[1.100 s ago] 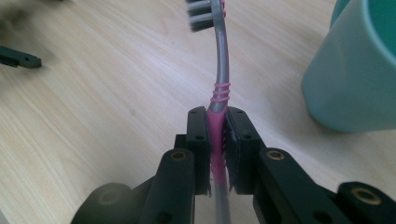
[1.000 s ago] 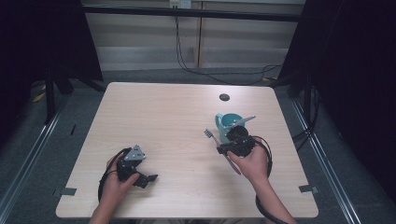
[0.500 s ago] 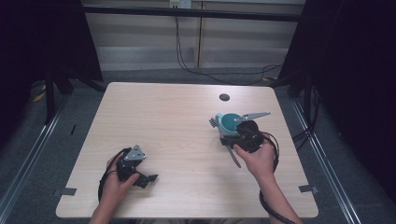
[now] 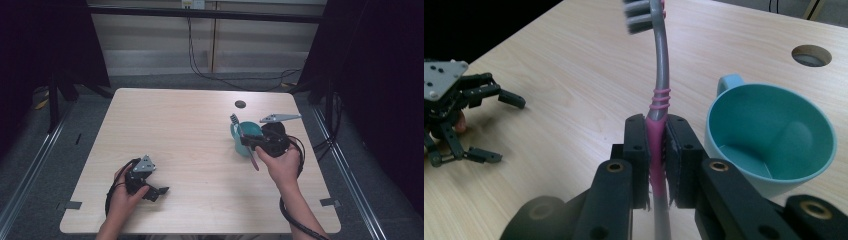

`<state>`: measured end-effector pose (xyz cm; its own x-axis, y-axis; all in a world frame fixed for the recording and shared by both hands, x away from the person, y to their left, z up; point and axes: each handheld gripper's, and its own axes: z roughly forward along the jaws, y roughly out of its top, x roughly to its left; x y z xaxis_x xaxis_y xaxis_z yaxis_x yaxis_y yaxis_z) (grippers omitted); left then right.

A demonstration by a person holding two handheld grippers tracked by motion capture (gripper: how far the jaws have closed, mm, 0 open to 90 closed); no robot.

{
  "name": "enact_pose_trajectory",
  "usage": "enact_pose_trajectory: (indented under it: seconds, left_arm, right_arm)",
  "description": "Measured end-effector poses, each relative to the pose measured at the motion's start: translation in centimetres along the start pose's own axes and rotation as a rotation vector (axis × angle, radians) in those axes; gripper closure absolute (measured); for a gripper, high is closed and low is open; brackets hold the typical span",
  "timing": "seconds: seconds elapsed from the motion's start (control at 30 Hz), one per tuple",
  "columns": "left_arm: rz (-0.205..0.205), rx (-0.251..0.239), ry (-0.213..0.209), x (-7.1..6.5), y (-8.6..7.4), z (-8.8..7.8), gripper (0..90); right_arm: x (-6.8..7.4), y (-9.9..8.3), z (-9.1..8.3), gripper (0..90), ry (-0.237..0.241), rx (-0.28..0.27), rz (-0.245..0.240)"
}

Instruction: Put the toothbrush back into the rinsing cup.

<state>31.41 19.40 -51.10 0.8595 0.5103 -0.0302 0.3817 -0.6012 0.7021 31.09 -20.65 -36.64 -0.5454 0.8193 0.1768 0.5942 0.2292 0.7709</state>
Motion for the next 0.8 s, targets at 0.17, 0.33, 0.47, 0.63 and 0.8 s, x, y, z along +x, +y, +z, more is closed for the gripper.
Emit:
enact_pose_trajectory:
  seconds: [0.17, 0.33, 0.47, 0.63, 0.8]
  left_arm:
    - [0.000, 0.000, 0.000, 0.0, 0.0, 0.0, 0.0]
    - [0.000, 0.000, 0.000, 0.0, 0.0, 0.0, 0.0]
    - [0.000, 0.000, 0.000, 0.0, 0.0, 0.0, 0.0]
    - [0.000, 0.000, 0.000, 0.0, 0.0, 0.0, 0.0]
    - [0.000, 0.000, 0.000, 0.0, 0.0, 0.0, 0.0]
  right_arm:
    - [-0.7, 0.2, -0.4, 81.5, 0.007, -0.042, 0.030]
    - [-1.2, 0.3, -0.6, 81.5, 0.015, -0.079, 0.055]
    - [-1.5, 0.4, -0.8, 81.5, 0.019, -0.103, 0.069]
    - [-2.0, 0.5, -0.9, 81.5, 0.032, -0.140, 0.099]
    - [-2.4, 0.5, -0.8, 81.5, 0.035, -0.165, 0.110]
